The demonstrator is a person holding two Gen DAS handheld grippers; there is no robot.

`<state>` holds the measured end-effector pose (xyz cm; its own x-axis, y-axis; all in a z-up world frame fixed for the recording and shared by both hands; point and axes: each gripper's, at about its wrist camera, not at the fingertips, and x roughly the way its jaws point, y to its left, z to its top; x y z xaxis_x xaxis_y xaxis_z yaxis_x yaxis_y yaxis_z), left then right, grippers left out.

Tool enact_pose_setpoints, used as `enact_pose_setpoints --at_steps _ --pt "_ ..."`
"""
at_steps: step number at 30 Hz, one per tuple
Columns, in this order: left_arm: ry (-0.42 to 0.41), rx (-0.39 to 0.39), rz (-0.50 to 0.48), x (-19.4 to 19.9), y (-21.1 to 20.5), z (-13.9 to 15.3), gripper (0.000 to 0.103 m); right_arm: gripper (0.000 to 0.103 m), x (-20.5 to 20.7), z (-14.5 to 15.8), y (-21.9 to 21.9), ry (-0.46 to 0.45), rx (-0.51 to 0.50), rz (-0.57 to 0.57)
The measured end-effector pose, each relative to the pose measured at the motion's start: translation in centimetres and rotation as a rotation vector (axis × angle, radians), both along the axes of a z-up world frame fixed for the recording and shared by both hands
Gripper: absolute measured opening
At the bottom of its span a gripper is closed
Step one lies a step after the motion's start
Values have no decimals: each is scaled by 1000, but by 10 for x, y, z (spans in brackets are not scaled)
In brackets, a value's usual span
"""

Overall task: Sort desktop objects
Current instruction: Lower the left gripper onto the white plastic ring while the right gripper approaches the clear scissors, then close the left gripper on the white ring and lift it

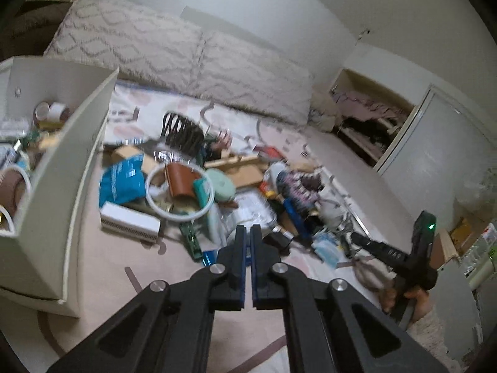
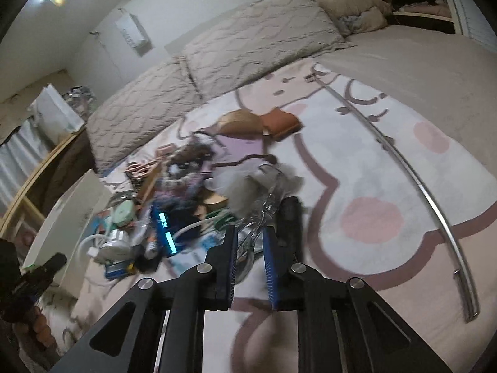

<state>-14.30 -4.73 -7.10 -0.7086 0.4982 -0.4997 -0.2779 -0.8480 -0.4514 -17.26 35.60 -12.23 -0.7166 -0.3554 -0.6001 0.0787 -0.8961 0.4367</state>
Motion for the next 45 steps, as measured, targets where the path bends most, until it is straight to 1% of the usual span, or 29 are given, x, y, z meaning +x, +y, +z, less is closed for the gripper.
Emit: enact_pose_setpoints --at_steps 2,4,6,8,9,10,11,12,13,15,18,21,23,24,25,27,29,32,38,41,45 --pt "19 8 0 3 -4 6 3 17 2 3 -6 11 -5 23" --pt "21 -1 -1 4 -7 8 3 17 3 3 -12 14 -16 46" --pt "13 -24 17 2 -6 5 3 17 3 3 -18 9 -14 71" --pt "-20 -46 34 -3 -4 -3 4 17 2 1 -23 0 -3 82" --pt "-42 -52 34 -6 -3 -8 10 17 2 0 -25 -3 -2 85" --pt "-62 -54 33 -8 -2 -13 26 18 2 -1 -26 -8 -5 87" --pt "-78 -56 35 -10 0 -18 36 18 1 -2 -26 -15 -10 88" --pt "-87 -56 39 -12 2 -22 49 18 1 -3 -26 -23 -16 86" --pt "-91 -57 39 -13 4 -25 50 18 0 -5 -26 -35 -20 81" --pt "-101 -65 30 -17 9 -30 50 18 -1 -9 -26 -54 -22 70" --pt "-119 -65 32 -27 14 -37 50 18 -1 -10 -24 -62 -53 57" --pt "-145 -35 43 -42 13 -42 50 18 -2 -13 -21 -71 -87 48" --pt "-155 11 32 -50 9 -44 37 18 -2 -14 -19 -73 -100 37" --pt "-165 32 20 -54 8 -45 25 18 -2 -14 -18 -75 -101 29" --pt "-178 55 9 -57 6 -47 15 18 -2 -14 -17 -77 -103 21" --pt "-196 83 7 -60 3 -51 6 18 -3 -15 -14 -87 -96 -5" --pt "-202 108 15 -60 -1 -53 6 19 -4 -16 -13 -97 -81 -25" --pt "-192 139 16 -55 -6 -49 5 26 -7 -19 -9 -118 -101 -34" --pt "-104 151 9 -36 -9 -23 5 26 -8 -23 -3 -128 -153 -52" --pt "-41 126 2 -23 -9 -5 5 26 -10 -25 1 -134 -182 -75" --pt "28 51 -18 -6 -2 12 5 26 -14 -24 0 -139 -163 -87"
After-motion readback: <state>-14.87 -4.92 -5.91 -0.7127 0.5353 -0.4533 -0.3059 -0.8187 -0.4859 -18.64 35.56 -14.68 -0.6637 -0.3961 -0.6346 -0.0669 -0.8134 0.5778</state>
